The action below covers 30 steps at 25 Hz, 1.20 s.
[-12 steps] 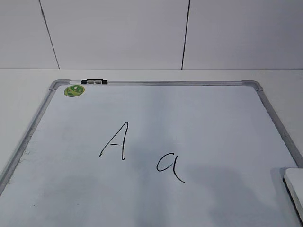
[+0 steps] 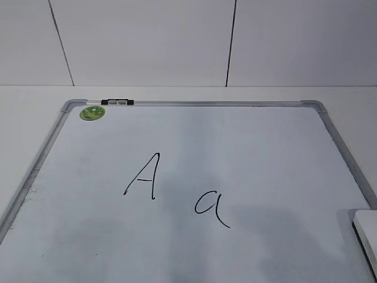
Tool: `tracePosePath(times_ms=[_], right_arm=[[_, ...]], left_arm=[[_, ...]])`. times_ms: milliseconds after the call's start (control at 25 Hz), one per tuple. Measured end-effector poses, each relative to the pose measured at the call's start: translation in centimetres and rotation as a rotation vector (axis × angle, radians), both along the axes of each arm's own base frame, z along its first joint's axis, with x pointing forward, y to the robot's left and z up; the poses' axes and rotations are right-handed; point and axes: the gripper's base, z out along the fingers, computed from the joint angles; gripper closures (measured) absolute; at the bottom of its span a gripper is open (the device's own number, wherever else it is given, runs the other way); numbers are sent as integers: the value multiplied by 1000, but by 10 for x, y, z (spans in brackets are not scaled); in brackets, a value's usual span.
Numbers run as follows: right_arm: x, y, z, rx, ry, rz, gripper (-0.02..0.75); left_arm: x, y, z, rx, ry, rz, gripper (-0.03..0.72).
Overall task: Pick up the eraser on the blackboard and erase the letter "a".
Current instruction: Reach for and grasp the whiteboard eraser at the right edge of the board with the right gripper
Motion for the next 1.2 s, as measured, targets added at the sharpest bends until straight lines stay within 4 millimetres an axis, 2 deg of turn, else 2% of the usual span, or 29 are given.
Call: tracePosePath(times_ms=[1200], right_arm=[[0, -5, 0, -43, 0, 7, 146]], left_arm=[[0, 0, 0, 0, 0, 0, 454]])
